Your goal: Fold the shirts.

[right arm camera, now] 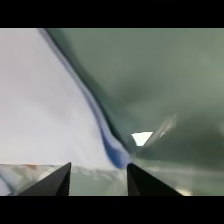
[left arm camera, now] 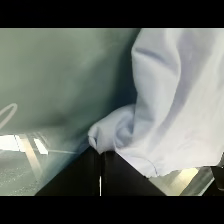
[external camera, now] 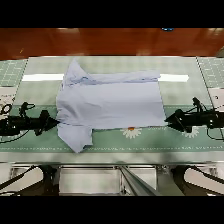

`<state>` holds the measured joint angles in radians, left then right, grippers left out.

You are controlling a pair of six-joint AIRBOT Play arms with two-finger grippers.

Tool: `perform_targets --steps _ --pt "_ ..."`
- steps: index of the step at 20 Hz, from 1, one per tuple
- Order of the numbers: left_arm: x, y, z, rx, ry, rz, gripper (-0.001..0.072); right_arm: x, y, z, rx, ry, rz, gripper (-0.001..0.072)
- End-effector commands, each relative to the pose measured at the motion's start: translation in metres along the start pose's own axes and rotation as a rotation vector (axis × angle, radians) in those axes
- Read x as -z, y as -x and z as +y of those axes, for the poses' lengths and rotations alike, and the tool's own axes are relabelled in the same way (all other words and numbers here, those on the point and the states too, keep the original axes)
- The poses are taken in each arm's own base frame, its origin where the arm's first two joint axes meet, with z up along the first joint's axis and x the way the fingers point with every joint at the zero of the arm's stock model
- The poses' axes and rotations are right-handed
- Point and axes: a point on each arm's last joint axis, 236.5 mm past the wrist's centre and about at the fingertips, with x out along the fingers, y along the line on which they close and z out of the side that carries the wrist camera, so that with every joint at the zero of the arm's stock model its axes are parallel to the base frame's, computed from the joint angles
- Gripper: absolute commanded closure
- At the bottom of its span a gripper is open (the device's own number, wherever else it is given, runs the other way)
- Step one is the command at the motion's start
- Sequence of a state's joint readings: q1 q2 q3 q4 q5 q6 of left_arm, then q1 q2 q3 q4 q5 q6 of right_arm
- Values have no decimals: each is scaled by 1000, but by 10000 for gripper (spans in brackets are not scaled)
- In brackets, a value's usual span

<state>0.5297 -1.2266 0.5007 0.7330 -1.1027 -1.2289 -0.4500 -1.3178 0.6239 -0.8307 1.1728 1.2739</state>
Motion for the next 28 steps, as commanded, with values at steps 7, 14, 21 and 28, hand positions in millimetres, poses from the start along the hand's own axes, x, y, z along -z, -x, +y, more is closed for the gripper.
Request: perform_targets --steps 7,14,21,28 --pt "-21 12 -29 76 -27 -67 688 -31 -27 86 -82 227 28 690" --pt "-80 201 -260 517 -426 -508 689 -88 190 246 37 682 -496 690" --pt "12 375 -384 365 -911 -859 689 29 403 351 99 997 -1102 690" --pt "139 447 -391 151 -1128 -1180 689 136 469 329 164 1020 -1338 690"
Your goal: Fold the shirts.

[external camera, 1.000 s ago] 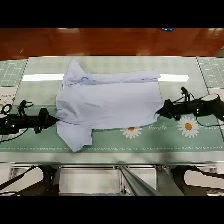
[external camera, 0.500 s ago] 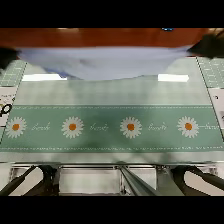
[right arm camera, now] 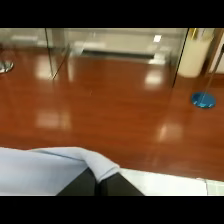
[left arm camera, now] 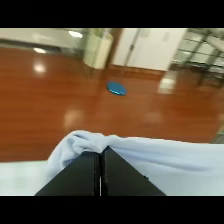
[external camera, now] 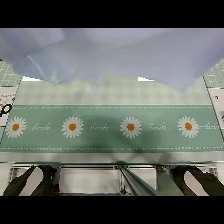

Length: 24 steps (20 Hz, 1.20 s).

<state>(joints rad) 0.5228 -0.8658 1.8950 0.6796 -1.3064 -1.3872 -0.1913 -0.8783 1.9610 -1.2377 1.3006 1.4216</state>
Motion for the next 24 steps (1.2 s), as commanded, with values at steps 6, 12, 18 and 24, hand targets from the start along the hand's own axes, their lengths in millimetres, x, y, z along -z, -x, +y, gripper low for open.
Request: perform_targets --steps 6,12,18,24 --pt "2 156 -37 -218 -208 -121 689 12 104 1 142 36 -26 690" --pt "29 156 -8 -221 -68 -16 689 37 96 0 139 2 57 690" --pt "110 21 29 -281 -29 345 689 136 -8 0 -4 -101 393 690" --pt "220 -155 83 -323 5 573 688 251 -157 -43 -14 -208 654 690"
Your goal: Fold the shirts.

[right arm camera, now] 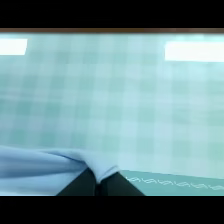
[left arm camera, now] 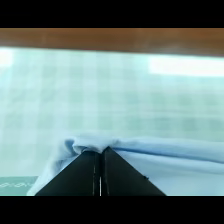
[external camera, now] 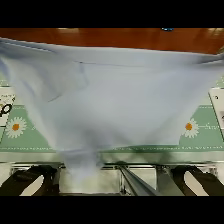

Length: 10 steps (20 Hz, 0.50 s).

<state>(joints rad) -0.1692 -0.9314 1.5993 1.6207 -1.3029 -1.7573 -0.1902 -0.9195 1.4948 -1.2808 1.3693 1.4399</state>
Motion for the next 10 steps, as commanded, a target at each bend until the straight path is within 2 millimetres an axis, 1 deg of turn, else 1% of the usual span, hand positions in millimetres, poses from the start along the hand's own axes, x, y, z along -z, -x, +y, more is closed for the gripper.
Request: perform_targets --steps 1,2,3,4,5,6,7,9,10 --pt "11 -129 -1 -19 16 91 688 7 -116 -31 -16 -67 110 690" --pt "11 -161 0 -21 40 85 688 5 -149 -38 -24 -100 110 690" --pt "10 -194 1 -21 66 70 688 6 -179 -46 -27 -128 116 690" --pt "12 -221 4 -20 106 58 688 9 -208 -52 -35 -158 131 690" --pt "16 -249 8 -24 155 53 689 12 -232 -56 -47 -184 149 690" --pt "22 -271 13 -26 194 62 688 15 -255 -59 -61 -210 165 690" --pt "31 -292 19 -26 231 77 688 16 -275 -61 -72 -230 176 690" --pt "42 -325 30 -33 300 99 688 12 -309 -63 -105 -272 179 690" --pt "46 -338 33 -28 326 105 688 8 -324 -63 -126 -293 178 690"
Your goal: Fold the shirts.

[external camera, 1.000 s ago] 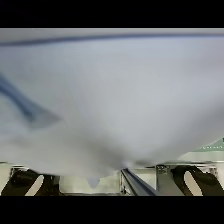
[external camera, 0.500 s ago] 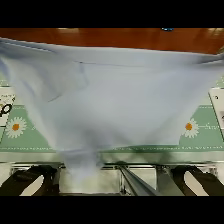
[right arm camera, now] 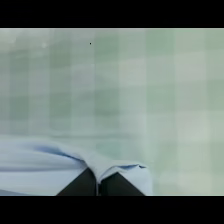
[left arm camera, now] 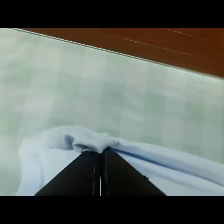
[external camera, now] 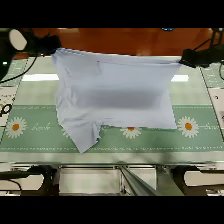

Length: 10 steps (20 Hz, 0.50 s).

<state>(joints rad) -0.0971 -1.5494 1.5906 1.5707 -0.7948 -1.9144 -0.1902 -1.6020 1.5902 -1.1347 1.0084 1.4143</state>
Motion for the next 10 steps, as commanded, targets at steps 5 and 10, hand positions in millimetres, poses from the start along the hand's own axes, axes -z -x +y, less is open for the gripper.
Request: perform_targets --steps 5,10 --pt "25 -104 19 42 223 67 688 -32 -94 -6 -122 -154 -10 690" --pt "35 -117 24 62 262 105 688 -17 -107 -10 -122 -163 42 690"
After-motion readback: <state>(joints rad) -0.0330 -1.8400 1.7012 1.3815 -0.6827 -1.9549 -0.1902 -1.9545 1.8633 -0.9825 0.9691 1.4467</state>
